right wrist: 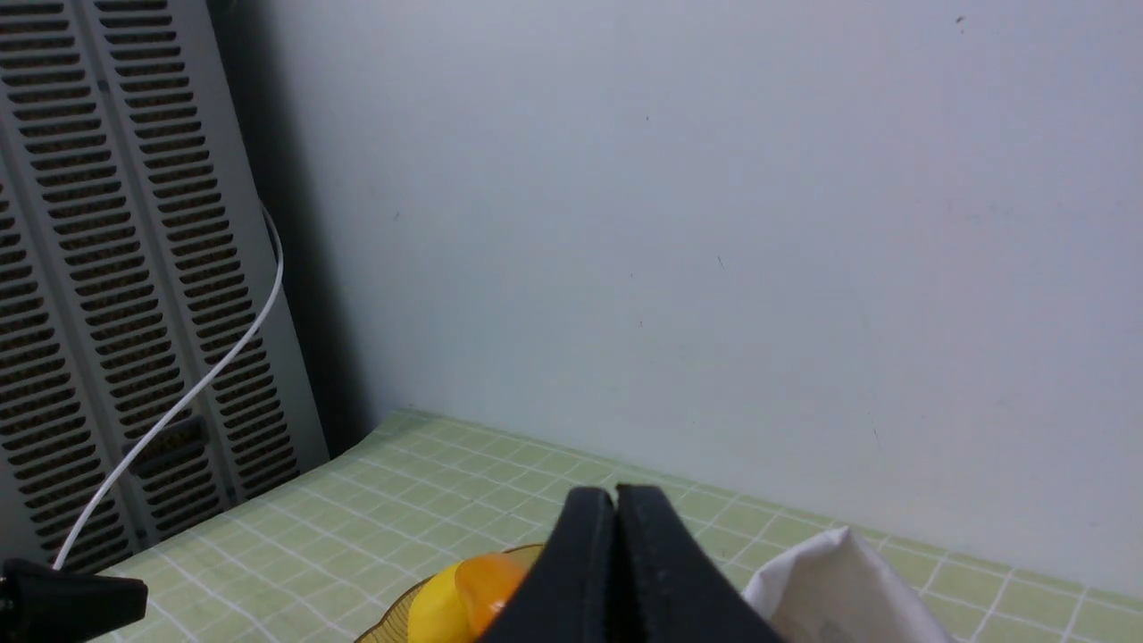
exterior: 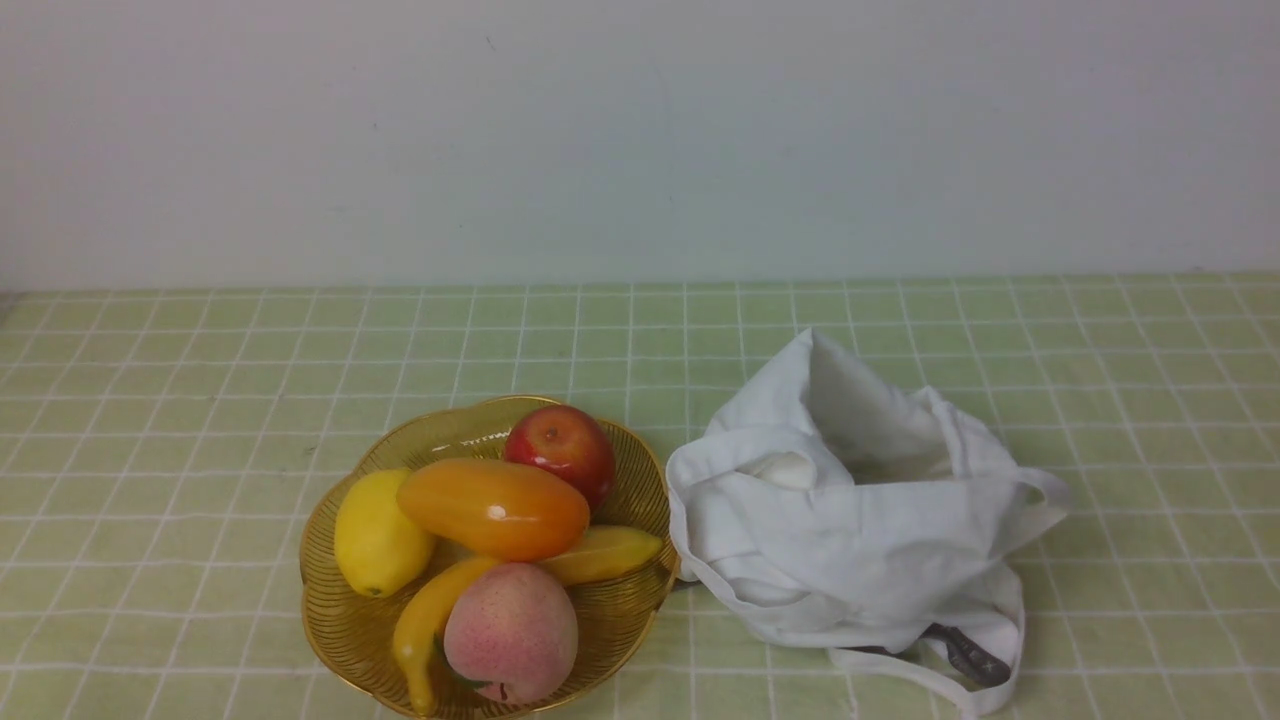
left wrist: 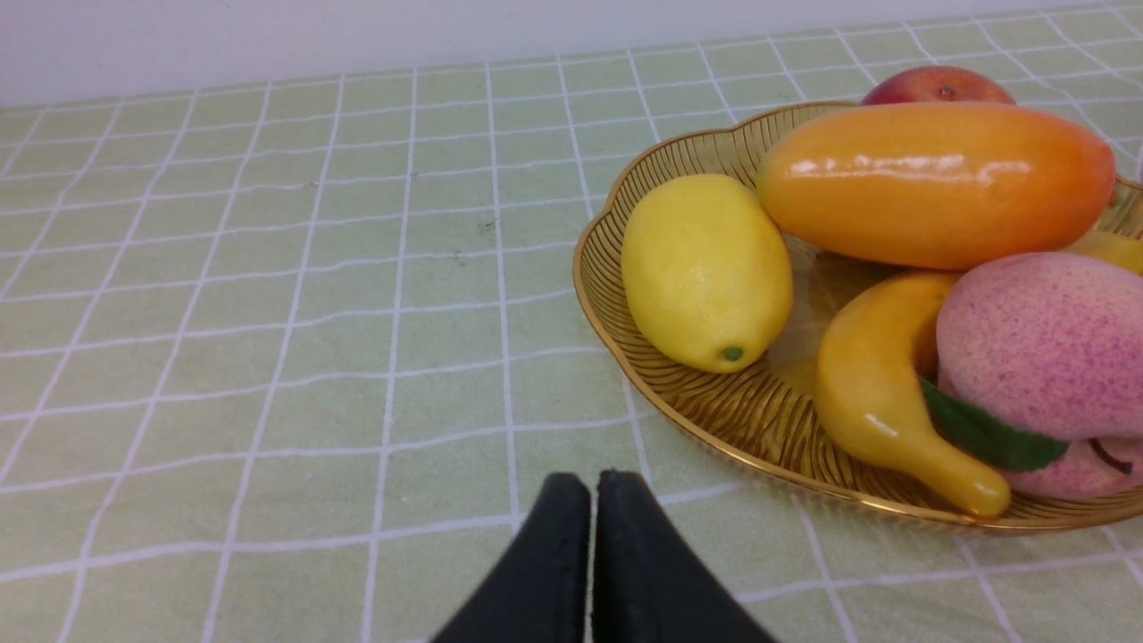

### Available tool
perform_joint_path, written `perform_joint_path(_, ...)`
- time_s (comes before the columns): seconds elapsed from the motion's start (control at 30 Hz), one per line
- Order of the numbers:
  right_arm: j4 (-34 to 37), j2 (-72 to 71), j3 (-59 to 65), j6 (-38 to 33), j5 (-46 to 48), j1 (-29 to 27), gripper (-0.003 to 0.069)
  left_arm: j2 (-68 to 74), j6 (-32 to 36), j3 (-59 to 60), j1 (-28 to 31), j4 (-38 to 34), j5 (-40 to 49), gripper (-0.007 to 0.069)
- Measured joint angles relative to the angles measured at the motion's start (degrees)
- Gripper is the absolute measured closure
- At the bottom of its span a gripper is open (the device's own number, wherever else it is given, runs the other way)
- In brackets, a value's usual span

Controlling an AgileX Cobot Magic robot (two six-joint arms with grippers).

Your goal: Take the fruit out of the bag on the green coffee tablecloth and place them on the plate.

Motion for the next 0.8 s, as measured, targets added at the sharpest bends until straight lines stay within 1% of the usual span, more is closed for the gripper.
perform_joint_path(0.4,-0.1,0.0,0.0,-1.1,-2.3,0.0,0.0671,0.0,0.0,0.0,0.0,0.0,0.0,0.0632)
perform_joint_path(0.53,4.7,0.0,0.0,-6.5,-3.1,0.0,0.0671,0.0,0.0,0.0,0.0,0.0,0.0,0.0632)
perform_joint_path(0.6,8.5,0.0,0.0,-11.1,-3.1,0.0,0.0671,0.0,0.0,0.0,0.0,0.0,0.0,0.0632)
perform_joint_path(0.63,11.8,0.0,0.0,-14.9,-3.1,0.0,0.0671,0.0,0.0,0.0,0.0,0.0,0.0,0.0632)
perform_joint_path(0.67,13.8,0.0,0.0,-17.1,-3.1,0.0,0.0671,0.0,0.0,0.0,0.0,0.0,0.0,0.0632)
perform_joint_path(0.73,16.8,0.0,0.0,-20.2,-3.1,0.0,0.0671,0.0,0.0,0.0,0.0,0.0,0.0,0.0632)
perform_joint_path(0.8,17.4,0.0,0.0,-21.1,-3.1,0.0,0.0671,0.0,0.0,0.0,0.0,0.0,0.0,0.0632)
